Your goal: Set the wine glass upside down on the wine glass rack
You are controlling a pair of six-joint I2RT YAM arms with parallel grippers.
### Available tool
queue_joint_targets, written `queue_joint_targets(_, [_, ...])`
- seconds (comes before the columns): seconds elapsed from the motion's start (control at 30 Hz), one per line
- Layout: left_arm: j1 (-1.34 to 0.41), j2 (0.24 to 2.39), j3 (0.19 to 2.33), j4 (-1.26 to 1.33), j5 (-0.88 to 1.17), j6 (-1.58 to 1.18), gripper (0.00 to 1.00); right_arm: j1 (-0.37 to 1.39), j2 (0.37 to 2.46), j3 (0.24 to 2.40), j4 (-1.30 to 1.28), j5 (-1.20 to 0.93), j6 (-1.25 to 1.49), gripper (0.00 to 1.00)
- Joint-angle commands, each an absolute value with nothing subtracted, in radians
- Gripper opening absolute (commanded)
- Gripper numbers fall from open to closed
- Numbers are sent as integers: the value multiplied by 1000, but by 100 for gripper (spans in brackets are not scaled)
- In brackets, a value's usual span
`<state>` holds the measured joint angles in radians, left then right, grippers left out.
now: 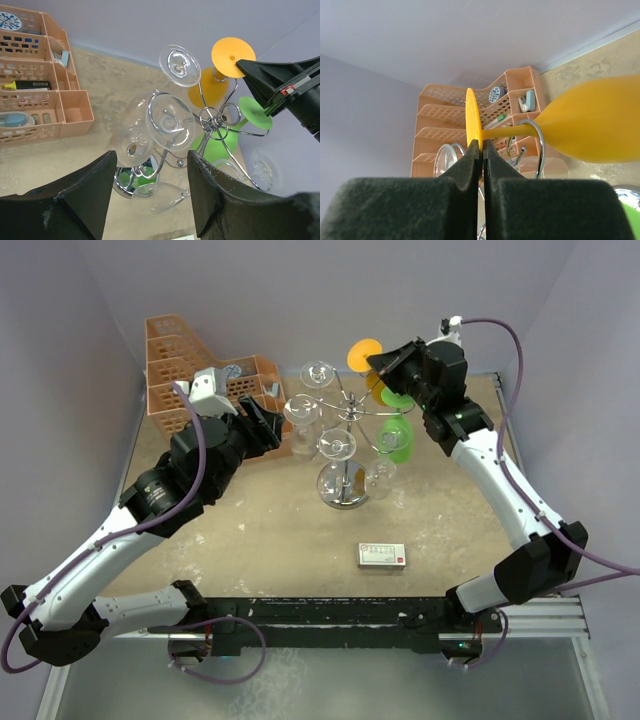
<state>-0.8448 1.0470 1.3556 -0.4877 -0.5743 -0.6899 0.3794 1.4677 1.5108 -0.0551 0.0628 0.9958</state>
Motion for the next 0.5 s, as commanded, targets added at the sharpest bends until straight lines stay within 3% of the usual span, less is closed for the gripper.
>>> queue_joint_targets(0.0, [-843,1040,1396,-461,-564,-729,55,377,1463,1579,4,13,950,0])
queue_joint_targets(0.3, [-844,1050,1407,-495,-556,-735,62,377,1485,1615,-41,-42,915,16])
queue_joint_targets(0.47, [-844,1063,1416,-503,-531,-722,64,377,1490,1630,-69,-45,898,21])
